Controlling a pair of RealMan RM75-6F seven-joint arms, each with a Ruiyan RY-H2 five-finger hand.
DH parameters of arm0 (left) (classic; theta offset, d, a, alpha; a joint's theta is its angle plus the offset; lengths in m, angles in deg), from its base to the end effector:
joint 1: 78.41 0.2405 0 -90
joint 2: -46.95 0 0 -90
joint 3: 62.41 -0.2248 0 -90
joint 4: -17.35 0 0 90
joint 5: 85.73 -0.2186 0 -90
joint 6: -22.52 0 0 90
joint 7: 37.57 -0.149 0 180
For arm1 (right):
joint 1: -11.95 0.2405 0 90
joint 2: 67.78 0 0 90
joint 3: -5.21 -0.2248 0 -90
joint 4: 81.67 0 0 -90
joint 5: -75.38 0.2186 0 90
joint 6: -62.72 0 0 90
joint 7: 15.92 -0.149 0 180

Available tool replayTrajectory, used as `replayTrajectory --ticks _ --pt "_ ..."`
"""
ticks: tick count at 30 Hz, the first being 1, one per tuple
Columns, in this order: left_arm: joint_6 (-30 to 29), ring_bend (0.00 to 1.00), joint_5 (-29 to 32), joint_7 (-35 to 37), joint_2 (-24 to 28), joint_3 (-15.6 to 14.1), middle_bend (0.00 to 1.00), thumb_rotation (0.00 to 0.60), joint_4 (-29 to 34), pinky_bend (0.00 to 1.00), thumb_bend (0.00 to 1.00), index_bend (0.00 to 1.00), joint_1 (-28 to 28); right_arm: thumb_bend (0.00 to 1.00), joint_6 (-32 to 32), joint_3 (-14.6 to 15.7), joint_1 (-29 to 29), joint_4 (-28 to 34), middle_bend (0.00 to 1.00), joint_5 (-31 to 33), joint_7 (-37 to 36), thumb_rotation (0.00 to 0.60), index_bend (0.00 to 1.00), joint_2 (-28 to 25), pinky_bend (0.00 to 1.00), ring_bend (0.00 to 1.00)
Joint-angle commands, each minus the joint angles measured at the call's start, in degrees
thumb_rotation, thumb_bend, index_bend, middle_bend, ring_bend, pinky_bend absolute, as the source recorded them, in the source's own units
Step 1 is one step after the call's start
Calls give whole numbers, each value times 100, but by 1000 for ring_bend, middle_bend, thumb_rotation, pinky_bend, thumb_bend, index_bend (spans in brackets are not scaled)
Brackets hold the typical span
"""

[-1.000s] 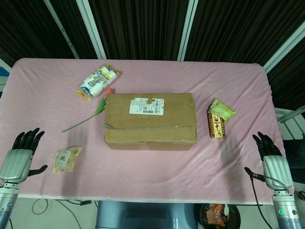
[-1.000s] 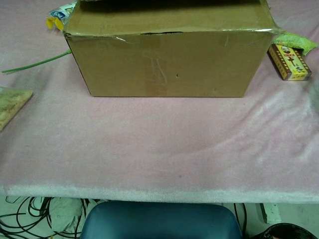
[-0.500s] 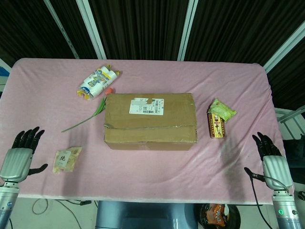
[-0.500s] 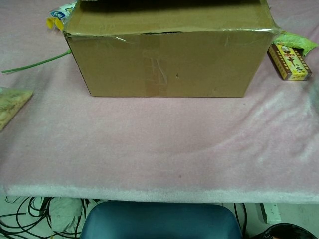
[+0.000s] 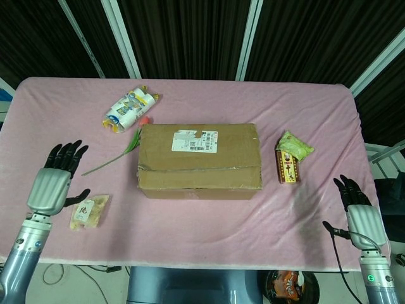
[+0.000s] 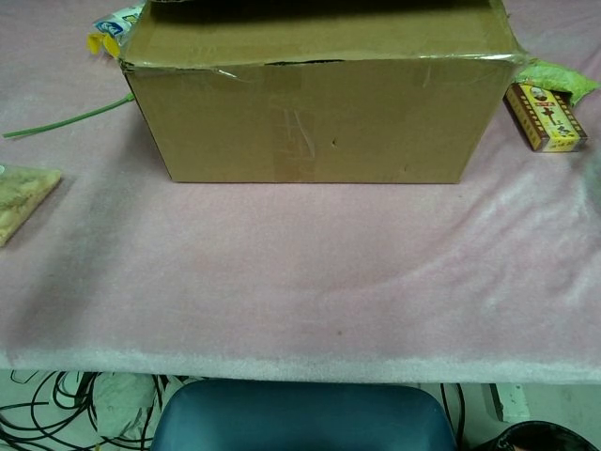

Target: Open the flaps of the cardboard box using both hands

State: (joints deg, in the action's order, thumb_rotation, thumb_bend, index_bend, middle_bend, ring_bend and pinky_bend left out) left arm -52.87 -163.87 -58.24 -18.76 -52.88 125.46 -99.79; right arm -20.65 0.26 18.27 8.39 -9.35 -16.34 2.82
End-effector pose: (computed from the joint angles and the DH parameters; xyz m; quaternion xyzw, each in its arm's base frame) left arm -0.1676 0.2600 0.1059 -0.6596 -0.3261 -0.4218 0.5298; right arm -0.2782 -0.1990 0.1100 0.5758 -0.4092 0.4183 0.5711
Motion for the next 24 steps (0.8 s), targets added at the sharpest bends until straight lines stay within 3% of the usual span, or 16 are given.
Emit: replayTrajectory --ticks 1,7,16,24 --pt "592 0 350 -517 -342 410 0 600 122 0 213 0 -669 212 23 -10 0 27 0 47 -11 600 0 -3 212 0" --pt "949 0 819 -974 -763 579 0 600 53 0 255 0 -1193 212 62 -30 3 61 0 124 -40 600 0 -18 212 0" --pt "1130 0 1102 -1369 -1188 582 0 600 -199 0 264 0 -1665 212 91 -51 6 91 0 187 -103 600 0 -28 212 0" --pt "1059 0 967 -1564 -1530 831 0 600 -847 0 311 0 -2142 213 116 -54 6 128 0 214 -157 600 0 -49 212 0"
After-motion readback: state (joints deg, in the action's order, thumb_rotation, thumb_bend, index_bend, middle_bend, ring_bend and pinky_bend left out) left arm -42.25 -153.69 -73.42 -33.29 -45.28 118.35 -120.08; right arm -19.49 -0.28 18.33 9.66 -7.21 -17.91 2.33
